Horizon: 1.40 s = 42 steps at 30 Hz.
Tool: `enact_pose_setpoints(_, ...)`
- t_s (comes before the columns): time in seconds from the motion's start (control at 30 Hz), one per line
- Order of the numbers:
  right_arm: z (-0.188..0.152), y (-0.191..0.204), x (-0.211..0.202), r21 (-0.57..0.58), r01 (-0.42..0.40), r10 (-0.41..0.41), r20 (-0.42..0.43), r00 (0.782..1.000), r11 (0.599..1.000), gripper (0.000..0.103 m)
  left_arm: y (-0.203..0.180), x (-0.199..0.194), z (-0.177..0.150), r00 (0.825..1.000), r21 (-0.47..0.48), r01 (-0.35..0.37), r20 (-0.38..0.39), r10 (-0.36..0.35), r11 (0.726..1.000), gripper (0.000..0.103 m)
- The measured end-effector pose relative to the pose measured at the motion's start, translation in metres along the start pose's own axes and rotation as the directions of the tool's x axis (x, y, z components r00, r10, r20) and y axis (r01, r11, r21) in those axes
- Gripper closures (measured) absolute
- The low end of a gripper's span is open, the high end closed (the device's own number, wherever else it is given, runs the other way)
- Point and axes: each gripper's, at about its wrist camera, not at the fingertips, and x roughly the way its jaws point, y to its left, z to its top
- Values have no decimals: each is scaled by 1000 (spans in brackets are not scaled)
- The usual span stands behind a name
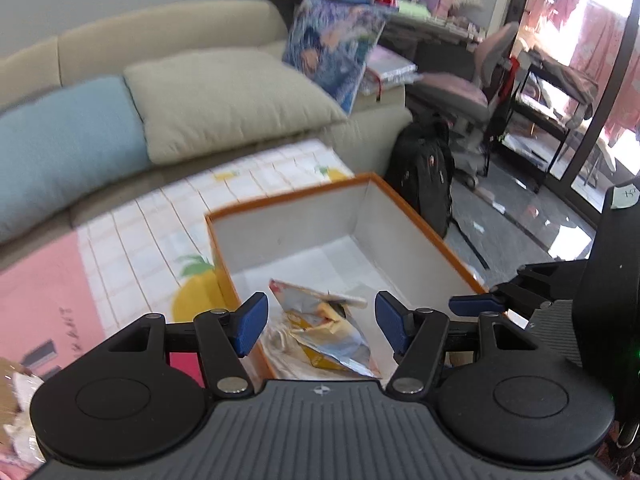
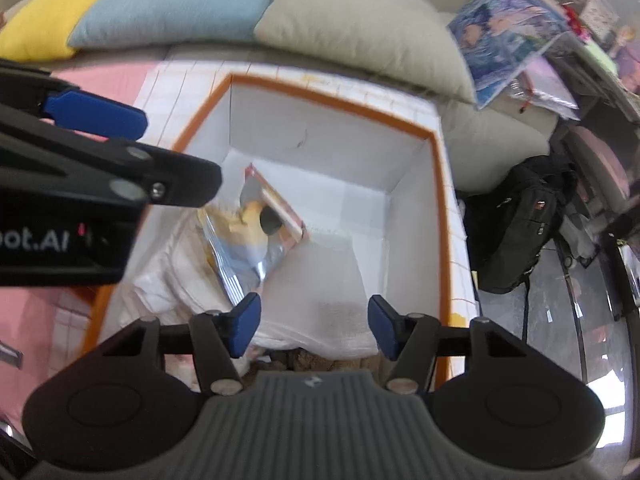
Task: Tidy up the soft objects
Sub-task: 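Open both tools to drop the snack bag and mesh bag into the orange box, then move both tools back over the pink cloth and orange crocheted ball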
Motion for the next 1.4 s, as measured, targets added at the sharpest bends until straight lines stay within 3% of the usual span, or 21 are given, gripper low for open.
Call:
enact_pose_setpoints(0.13,-7,7,-24,97,35,-42,74,996,995,33,-7,-28,-3,996,44,-31,90,27,999,31)
enact_pose_setpoints(0.33,-26,34,-55,211,37,-82,207,975,977,28,-12,-68,-17,976,103,-84,208,61,991,31)
enact_pose_setpoints(0.67,-46,90,-70,270,-85,17,242,970,959,28,19,-99,-58,966,59,-166,209,151,984,31)
enact_pose_setpoints(0.9,-46,144,-77,78,-119,91,295,951,990,28,59,-119,-93,963,-24,-217,158,218,976,31)
enact_pose_setpoints(1.1,-39,182,-83,-44,-164,169,335,927,986,28,99,-132,-125,952,-113,-283,88,293,952,31)
enact_pose_setpoints(1.23,-33,209,-82,-149,-197,237,331,913,969,28,127,-136,-143,935,-162,-345,30,354,925,31)
enact_pose_setpoints(1.4,-25,247,-68,-313,-181,284,323,903,932,31,158,-138,-164,905,-143,-422,-16,425,895,31)
